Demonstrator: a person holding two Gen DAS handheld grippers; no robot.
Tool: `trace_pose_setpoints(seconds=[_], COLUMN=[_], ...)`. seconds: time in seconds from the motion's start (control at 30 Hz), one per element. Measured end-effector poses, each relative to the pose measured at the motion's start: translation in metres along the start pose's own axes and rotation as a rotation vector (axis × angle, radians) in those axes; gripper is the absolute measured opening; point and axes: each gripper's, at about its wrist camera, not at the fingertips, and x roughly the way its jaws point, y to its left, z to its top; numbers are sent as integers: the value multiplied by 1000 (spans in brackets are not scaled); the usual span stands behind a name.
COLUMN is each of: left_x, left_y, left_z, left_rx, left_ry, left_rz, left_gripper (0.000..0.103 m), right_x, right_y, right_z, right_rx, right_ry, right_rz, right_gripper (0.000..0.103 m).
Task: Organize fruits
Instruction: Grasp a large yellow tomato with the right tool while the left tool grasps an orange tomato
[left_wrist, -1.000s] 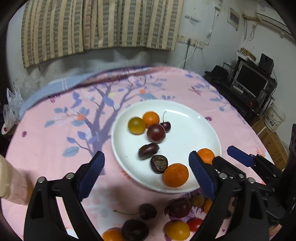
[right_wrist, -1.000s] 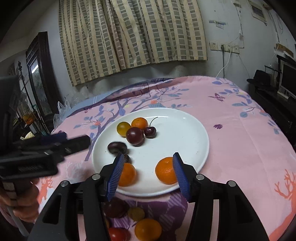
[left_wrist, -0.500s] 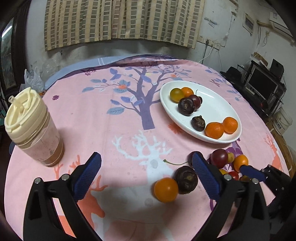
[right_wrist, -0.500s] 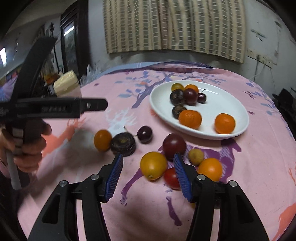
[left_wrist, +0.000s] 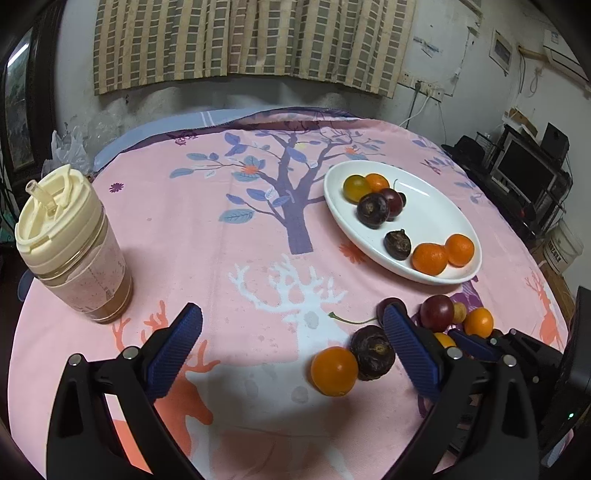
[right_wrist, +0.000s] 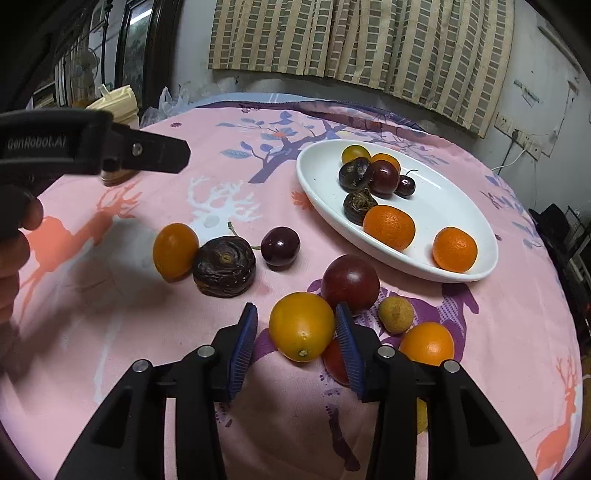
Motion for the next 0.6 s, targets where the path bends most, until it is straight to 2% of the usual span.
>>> trace_pose_setpoints(seconds=[0.1, 0.2, 0.23, 0.27, 0.3, 0.4, 0.5, 0.6], left_x=[3, 1, -1, -2, -3, 1, 7, 11], left_y=[3, 2, -2, -6, -11, -25, -33, -36], left_z=[1, -2, -6, -9, -13, -25, -32, -36], left_rx=[-7, 36, 81, 119, 163, 263, 322, 339], left_ry=[18, 23, 18, 13, 8, 41, 69, 86], left_rz=[9, -25, -47, -59, -70, -120, -121, -123], left_gripper=[97, 97, 97, 92, 80, 59, 55, 52], right_x=[-3, -11, -17, -21, -25, -31, -29, -27], right_y=[-5, -21, -30, -34, -39, -48, -50, -48], right_z=[-2, -3, -2, -2, -2, -3, -5, -4], right_rx=[21, 116, 161, 184, 205, 249, 264, 262], right_ry=[-5, -29, -52, -68, -85, -104, -89, -81], right_rz=[22, 114, 141, 149, 152, 160, 169, 178], right_gripper=[37, 36, 36, 36, 36, 37, 37, 37])
